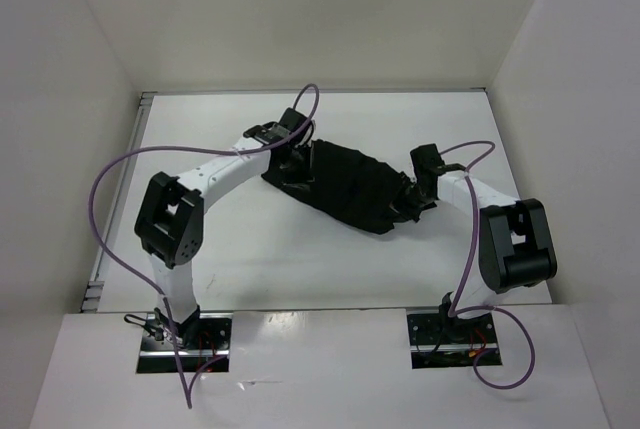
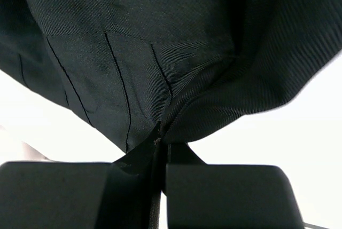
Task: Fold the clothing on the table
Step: Fold the skirt
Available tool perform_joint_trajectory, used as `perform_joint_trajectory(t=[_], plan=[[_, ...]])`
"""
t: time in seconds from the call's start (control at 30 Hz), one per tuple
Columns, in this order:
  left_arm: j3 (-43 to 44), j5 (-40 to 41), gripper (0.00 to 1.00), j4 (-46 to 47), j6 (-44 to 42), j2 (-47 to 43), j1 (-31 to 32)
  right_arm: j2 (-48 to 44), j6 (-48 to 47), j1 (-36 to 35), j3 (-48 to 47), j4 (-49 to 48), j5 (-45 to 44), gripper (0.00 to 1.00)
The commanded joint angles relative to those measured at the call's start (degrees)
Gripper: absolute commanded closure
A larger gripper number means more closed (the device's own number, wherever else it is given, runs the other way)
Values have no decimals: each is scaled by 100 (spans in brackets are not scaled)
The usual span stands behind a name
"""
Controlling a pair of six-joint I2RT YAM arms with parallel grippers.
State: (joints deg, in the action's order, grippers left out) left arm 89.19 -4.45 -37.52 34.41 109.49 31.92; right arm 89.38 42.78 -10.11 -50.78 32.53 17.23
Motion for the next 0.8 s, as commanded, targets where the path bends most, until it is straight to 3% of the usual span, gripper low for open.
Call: perform_joint_trajectory(t=[0.0, 0.1, 0.3, 0.5, 0.6, 0.77], plan=[[-287, -967, 95, 296, -128, -367, 138, -184, 2, -53, -274, 359, -467, 100], [-349, -1495, 94, 553, -128, -113, 139, -184, 2, -53, -274, 351, -467, 100], [-34, -1682, 94, 974, -181, 511, 244, -184, 55, -53, -274, 297, -467, 100], [519, -1270, 96, 896, -181, 1363, 244, -132, 107, -53, -274, 245, -467, 100], [635, -611, 96, 527, -303, 1671, 306, -368, 160, -53, -431, 393, -528, 100], [477, -784, 97, 596, -304, 1839, 420, -1175, 160, -105, -941, 596, -231, 100]])
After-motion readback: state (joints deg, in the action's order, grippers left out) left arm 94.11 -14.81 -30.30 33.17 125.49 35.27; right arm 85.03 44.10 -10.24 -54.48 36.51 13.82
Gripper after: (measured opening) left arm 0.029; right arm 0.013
